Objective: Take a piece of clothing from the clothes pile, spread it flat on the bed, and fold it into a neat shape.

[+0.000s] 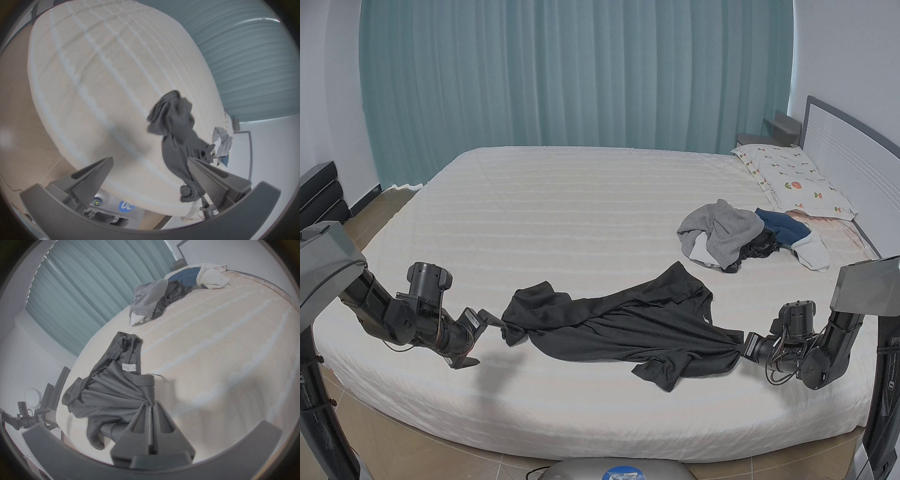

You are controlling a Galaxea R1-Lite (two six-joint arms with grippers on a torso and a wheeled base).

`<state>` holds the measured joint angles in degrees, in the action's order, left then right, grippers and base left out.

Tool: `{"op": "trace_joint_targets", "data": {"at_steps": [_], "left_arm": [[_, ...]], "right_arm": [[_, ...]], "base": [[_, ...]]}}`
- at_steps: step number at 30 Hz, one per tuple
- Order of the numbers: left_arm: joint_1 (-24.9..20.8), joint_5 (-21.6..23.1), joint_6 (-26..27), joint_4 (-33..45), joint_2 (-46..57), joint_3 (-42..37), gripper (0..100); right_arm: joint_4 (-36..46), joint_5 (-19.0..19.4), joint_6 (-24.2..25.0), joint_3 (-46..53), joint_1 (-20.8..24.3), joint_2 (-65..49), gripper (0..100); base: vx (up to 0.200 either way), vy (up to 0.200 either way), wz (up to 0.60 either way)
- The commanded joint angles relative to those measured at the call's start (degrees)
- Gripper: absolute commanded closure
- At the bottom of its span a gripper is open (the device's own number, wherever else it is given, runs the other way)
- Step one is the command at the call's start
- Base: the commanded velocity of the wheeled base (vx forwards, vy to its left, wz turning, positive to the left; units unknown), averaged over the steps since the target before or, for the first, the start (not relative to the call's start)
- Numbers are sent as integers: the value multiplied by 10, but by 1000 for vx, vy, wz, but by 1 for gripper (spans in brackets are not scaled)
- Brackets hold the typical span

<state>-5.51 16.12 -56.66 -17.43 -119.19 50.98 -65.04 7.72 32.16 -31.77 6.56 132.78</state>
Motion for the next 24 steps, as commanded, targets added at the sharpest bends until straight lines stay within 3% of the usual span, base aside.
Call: {"op": "trace_joint_targets", "data": {"at_steps": [1,10,14,19,20,22,23,24], "left_arm": [[-21,-41,-12,13,-32,77,0],[-49,-78,-11,30,-119,164,0],[-58,-84,3,59,-126,189,0],[-71,-108,14,80,-142,218,0],[-74,-119,17,83,-150,227,0],[-77,-137,23,86,-166,243,0],[-78,-141,23,88,-171,250,100],[-78,-142,23,93,-175,254,100]], "right_arm": [[-11,8,-3,-1,-25,-5,100],[-73,22,4,7,-29,5,100],[-94,22,50,24,-21,12,100],[-113,25,60,32,-20,22,100],[-114,25,60,36,-19,25,0],[-124,27,60,43,-19,26,0],[-134,31,61,48,-19,25,0],[-142,35,62,54,-19,24,0]], "base": [[0,0,0],[0,0,0],[0,0,0],[0,0,0],[0,0,0],[0,0,0],[0,0,0],[0,0,0]]}}
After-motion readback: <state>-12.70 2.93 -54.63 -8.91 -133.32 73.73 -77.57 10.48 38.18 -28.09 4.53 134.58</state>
